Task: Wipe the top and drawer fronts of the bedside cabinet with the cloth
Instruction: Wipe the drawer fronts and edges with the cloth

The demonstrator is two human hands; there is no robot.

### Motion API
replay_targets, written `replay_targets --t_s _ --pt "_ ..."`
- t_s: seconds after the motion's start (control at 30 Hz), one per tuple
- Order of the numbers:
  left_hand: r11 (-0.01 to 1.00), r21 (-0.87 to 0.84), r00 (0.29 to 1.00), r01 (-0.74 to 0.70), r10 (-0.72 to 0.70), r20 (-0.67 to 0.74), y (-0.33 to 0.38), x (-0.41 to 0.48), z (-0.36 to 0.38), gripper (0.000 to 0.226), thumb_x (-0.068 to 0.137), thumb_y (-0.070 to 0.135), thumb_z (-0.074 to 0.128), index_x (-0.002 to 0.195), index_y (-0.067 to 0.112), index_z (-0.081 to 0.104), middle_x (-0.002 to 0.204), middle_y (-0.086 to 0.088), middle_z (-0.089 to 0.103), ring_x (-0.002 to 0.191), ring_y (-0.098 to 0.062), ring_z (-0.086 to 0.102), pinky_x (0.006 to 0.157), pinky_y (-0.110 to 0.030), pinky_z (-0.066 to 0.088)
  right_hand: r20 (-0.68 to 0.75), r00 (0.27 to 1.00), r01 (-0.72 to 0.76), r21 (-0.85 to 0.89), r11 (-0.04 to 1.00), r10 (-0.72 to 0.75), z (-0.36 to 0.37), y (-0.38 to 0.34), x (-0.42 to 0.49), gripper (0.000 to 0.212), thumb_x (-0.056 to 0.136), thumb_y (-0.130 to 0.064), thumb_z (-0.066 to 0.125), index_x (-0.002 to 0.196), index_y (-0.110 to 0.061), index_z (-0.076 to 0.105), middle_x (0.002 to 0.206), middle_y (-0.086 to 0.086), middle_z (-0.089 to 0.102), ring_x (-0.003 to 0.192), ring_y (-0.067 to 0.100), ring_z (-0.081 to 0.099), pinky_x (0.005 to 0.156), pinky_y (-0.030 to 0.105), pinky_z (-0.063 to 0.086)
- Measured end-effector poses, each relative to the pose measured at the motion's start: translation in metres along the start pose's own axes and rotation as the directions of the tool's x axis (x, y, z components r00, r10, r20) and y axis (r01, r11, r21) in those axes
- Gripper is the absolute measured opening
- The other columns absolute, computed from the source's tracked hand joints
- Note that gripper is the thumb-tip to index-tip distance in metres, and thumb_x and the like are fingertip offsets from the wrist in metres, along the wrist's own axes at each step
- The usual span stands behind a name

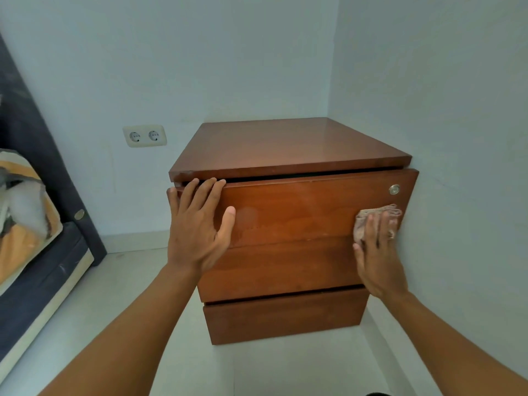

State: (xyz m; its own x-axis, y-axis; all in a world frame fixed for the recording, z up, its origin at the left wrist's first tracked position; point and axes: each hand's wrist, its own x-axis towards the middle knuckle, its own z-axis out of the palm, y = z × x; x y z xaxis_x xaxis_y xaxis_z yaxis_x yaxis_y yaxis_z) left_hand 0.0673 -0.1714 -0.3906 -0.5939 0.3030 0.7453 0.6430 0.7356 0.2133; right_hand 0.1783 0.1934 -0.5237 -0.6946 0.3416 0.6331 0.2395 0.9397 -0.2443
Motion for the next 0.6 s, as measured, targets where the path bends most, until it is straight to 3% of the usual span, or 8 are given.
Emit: replay_targets --t_s 0.1,0.17,0.3,0.4,0.47,0.53,0.6 --pt "0.999 0.032 1.000 0.001 -0.002 0.019 0.001 -0.002 0.004 0.063 0.100 0.053 0.033 0.155 0.023 0.039 0.163 0.000 0.035 0.155 -0.025 0.018 0.125 -0.057 0.005 -0.035 0.996 -0.082 0.077 0.994 0.085 -0.008 0.005 0.001 0.067 0.107 -0.032 0.034 0.163 -0.009 0.005 0.171 0.017 -0.001 0.158 0.037 0.003 0.118 0.046 0.027" --pt "0.997 0.083 0.999 0.003 -0.007 0.046 0.000 -0.005 0.007 0.066 0.100 0.055 0.032 0.159 0.025 0.029 0.168 0.000 0.021 0.158 -0.024 0.005 0.125 -0.057 -0.001 -0.084 0.988 -0.113 0.166 0.980 0.128 -0.017 0.001 0.002 0.065 0.105 -0.021 0.045 0.163 -0.012 0.016 0.171 0.014 0.008 0.157 0.036 0.014 0.112 0.047 0.037" --pt "0.984 0.176 0.990 -0.037 0.012 0.137 -0.006 -0.002 0.003 0.074 0.099 0.060 0.027 0.163 0.027 0.011 0.171 0.000 0.001 0.157 -0.024 -0.009 0.124 -0.059 -0.005 -0.196 0.957 -0.135 0.346 0.928 0.212 -0.049 -0.026 0.012 0.053 0.094 0.000 0.052 0.146 -0.013 0.050 0.156 0.008 0.045 0.143 0.030 0.044 0.105 0.051 0.051" --pt "0.988 0.152 0.988 -0.032 0.007 0.157 -0.008 -0.004 -0.003 0.075 0.098 0.059 0.030 0.163 0.031 0.007 0.171 0.000 -0.005 0.157 -0.022 -0.010 0.124 -0.059 -0.007 -0.257 0.962 -0.007 0.310 0.951 0.091 -0.080 -0.064 0.027 0.043 0.087 -0.013 0.045 0.127 -0.013 0.061 0.135 0.006 0.059 0.105 0.029 0.066 0.070 0.033 0.056" --pt "0.994 0.104 0.991 0.037 -0.049 0.122 -0.008 -0.023 -0.003 0.075 0.097 0.055 0.036 0.163 0.031 0.010 0.171 0.002 -0.008 0.158 -0.021 -0.006 0.124 -0.058 -0.005 -0.168 0.985 0.073 0.231 0.970 -0.034 -0.091 -0.090 0.035 0.051 0.089 -0.022 0.040 0.138 -0.017 0.055 0.145 0.008 0.052 0.080 0.023 0.067 0.053 0.024 0.049" --pt "0.986 0.110 0.979 0.127 -0.142 0.146 -0.010 -0.047 0.005 0.078 0.096 0.055 0.037 0.163 0.031 0.005 0.170 0.003 -0.014 0.158 -0.022 -0.006 0.123 -0.061 0.001 -0.032 0.992 0.127 0.082 0.989 -0.125 -0.085 -0.109 0.036 0.058 0.099 -0.031 0.040 0.157 -0.026 0.034 0.166 0.012 0.027 0.052 0.011 0.056 0.042 0.019 0.042" --pt "0.976 0.152 0.962 0.157 -0.186 0.198 -0.018 -0.058 0.015 0.080 0.096 0.060 0.033 0.162 0.033 -0.003 0.169 0.002 -0.021 0.157 -0.024 -0.011 0.122 -0.064 0.001 0.060 0.988 0.144 -0.060 0.988 -0.140 -0.072 -0.117 0.037 0.067 0.103 -0.057 0.030 0.163 -0.033 0.011 0.171 0.014 0.002 0.042 0.008 0.046 0.038 0.018 0.038"
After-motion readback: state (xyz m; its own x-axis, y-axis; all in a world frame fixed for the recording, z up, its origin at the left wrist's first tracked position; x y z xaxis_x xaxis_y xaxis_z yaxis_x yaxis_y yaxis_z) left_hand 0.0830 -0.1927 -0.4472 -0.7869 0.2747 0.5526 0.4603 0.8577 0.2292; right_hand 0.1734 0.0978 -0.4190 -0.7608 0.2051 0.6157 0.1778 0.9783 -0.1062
